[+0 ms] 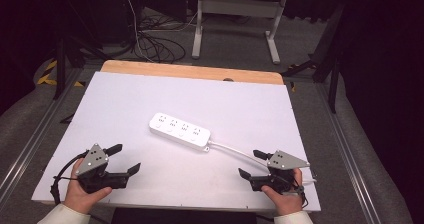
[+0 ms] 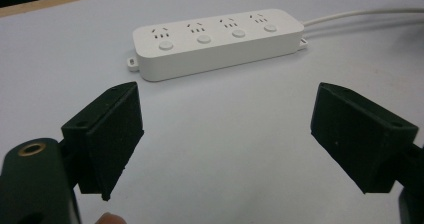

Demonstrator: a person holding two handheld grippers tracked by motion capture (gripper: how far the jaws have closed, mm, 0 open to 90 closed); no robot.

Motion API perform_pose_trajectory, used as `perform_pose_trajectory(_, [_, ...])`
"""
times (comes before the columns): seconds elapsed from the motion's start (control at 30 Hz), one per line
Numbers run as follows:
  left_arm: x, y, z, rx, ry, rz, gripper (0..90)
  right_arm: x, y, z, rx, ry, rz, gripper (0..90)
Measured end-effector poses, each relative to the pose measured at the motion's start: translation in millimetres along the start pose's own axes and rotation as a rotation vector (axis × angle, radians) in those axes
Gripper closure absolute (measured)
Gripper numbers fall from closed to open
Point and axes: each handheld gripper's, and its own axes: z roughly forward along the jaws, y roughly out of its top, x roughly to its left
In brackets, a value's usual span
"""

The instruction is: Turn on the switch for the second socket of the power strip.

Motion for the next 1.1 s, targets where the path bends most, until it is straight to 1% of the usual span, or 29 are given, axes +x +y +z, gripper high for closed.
perform_pose_trajectory(0.17, [-0.2, 0.3, -0.8, -0.006, 0.004, 0.002, 13.7, -0.3, 0.2, 0.2, -0.001, 0.0, 0.0, 20.2])
perform_pose_trajectory(0.3, [-0.3, 0.2, -0.9, -0.01, 0.001, -0.007, 13.8, -0.3, 0.0, 0.6, 0.002, 0.0, 0.0, 20.2])
perform_pose_trajectory(0.33, [0.1, 0.3, -1.2, -0.009, 0.004, 0.0, 13.8, -0.3, 0.1, 0.8, 0.001, 0.001, 0.001, 20.2])
perform_pose_trajectory(0.37, [-0.6, 0.1, -1.0, -0.01, 0.003, -0.01, 13.8, -0.3, 0.1, 0.8, 0.001, 0.001, 0.001, 20.2])
perform_pose_trajectory(0.43, [-0.7, 0.1, -1.1, -0.009, 0.011, -0.005, 13.9, -0.3, 0.1, 0.8, 0.002, 0.0, 0.001, 20.2])
perform_pose_trajectory(0.5, [-0.7, 0.4, -1.6, -0.005, 0.019, 0.012, 13.9, -0.2, 0.3, 0.8, 0.004, 0.002, -0.001, 20.7])
perform_pose_trajectory(0.53, [-1.2, 0.4, -1.5, -0.007, 0.021, 0.013, 14.0, 0.0, 0.4, 0.7, 0.004, 0.001, -0.002, 21.0])
perform_pose_trajectory(0.73, [-1.1, 0.7, -2.1, -0.007, 0.017, 0.007, 14.1, 0.3, 0.6, 0.9, 0.009, 0.0, -0.007, 21.3])
perform_pose_trajectory(0.8, [-0.8, 0.8, -2.3, -0.009, 0.02, -0.001, 14.3, 0.4, 0.9, 1.2, 0.01, -0.006, -0.011, 21.4])
perform_pose_trajectory(0.83, [-0.3, 0.9, -2.3, -0.01, 0.027, -0.003, 14.4, 0.8, 1.3, 1.6, 0.014, -0.009, -0.014, 21.5])
perform_pose_trajectory(0.9, [0.2, 0.6, -2.6, -0.008, 0.028, -0.016, 14.5, 2.4, 2.8, 3.4, 0.024, -0.014, -0.028, 21.8])
perform_pose_trajectory(1.03, [-0.2, 0.8, -3.4, -0.016, 0.028, -0.022, 14.6, 2.9, 3.6, 3.6, 0.026, -0.01, -0.028, 22.0])
perform_pose_trajectory(1.1, [0.3, 1.2, -3.6, -0.01, 0.033, -0.001, 14.6, 2.3, 5.1, 3.6, 0.023, -0.001, -0.027, 22.5])
